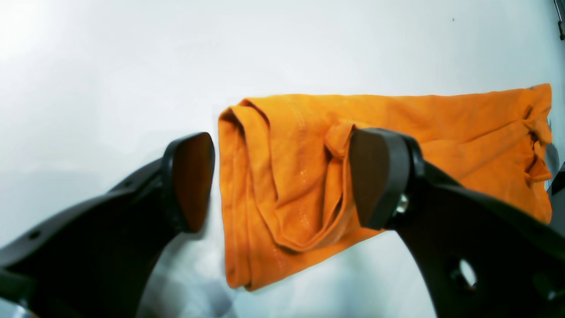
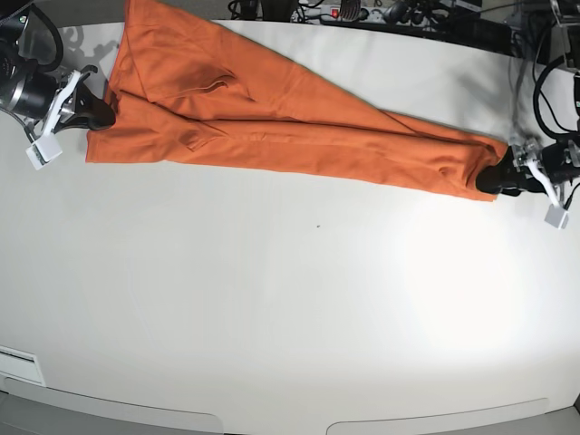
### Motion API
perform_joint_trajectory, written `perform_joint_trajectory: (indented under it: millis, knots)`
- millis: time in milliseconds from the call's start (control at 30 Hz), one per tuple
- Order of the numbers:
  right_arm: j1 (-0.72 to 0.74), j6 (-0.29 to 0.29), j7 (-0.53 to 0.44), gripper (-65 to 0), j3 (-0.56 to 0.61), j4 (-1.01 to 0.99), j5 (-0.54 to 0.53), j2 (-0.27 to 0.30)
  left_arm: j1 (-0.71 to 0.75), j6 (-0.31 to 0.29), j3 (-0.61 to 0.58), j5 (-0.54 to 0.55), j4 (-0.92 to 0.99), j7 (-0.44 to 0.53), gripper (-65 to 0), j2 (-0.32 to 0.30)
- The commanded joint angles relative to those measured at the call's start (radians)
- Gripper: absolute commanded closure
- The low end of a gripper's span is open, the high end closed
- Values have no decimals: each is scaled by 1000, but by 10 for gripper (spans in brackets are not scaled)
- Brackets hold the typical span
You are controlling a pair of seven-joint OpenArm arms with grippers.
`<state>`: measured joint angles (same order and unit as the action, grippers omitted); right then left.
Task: Fold the T-shirt properly
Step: 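Regrasp the folded hem end with the left gripper and tug it outward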
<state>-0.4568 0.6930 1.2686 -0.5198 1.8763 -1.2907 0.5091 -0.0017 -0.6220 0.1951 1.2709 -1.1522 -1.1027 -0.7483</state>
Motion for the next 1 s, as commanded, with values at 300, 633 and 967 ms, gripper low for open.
perform_joint_trajectory:
  millis: [300, 633, 967]
  knots:
    - [5, 5, -19, 0, -10, 13, -21, 20, 34, -11, -58, 109, -6, -114, -304, -20]
    - [5, 5, -54, 0, -10, 13, -6, 5, 29, -14, 1, 156, -9, -119, 0, -31]
    - [5, 5, -119, 0, 4, 12, 139, -83, -13, -14, 89, 213, -11, -208, 0, -38]
